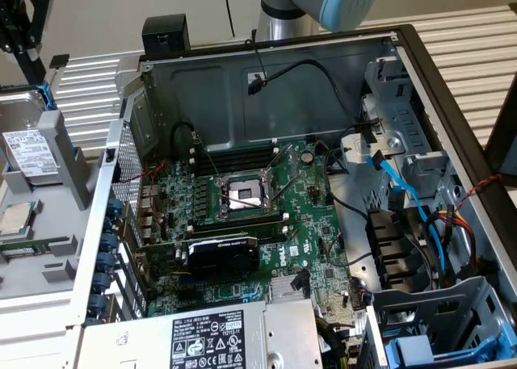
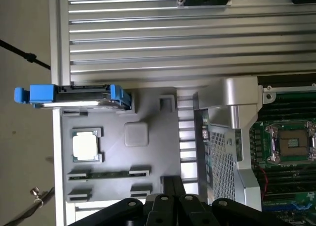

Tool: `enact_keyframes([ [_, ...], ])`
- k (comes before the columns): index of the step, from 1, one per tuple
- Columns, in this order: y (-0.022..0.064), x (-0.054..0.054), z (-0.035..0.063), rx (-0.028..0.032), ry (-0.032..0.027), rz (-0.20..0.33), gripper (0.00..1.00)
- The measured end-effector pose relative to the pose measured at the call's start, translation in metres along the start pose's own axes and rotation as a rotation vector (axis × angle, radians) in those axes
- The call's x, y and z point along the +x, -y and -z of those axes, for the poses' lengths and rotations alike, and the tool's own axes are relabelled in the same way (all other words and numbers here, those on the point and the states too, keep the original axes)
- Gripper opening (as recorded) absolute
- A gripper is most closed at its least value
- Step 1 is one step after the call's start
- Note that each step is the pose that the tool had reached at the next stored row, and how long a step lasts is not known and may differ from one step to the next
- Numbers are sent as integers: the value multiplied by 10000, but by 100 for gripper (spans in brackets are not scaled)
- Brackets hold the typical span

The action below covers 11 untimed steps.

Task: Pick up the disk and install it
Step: 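Reach for the disk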

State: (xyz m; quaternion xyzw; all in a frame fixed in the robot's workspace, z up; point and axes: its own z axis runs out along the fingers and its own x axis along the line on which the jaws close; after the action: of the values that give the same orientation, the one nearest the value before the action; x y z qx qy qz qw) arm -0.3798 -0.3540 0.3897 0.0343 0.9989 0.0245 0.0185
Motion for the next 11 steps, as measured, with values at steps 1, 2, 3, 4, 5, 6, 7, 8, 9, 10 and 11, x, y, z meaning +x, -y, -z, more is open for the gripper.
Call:
enact_keyframes([
  [1,-25,27,0,0,-1,-1,11],
  [2,-47,57,-1,0,0,-1,11],
  [3,-64,88,0,0,-1,0,11],
  [4,-80,120,0,0,-3,0,11],
  [5,-95,158,1,1,-5,-1,11],
  [6,-107,191,1,1,-10,-1,11],
  [7,-120,227,2,1,-14,-1,11],
  [8,-131,262,3,2,-20,-1,11],
  [9,-142,297,4,3,-30,-1,11],
  [10,-153,330,4,3,-42,-2,11],
  [11,-163,361,5,5,-62,-3,11],
])
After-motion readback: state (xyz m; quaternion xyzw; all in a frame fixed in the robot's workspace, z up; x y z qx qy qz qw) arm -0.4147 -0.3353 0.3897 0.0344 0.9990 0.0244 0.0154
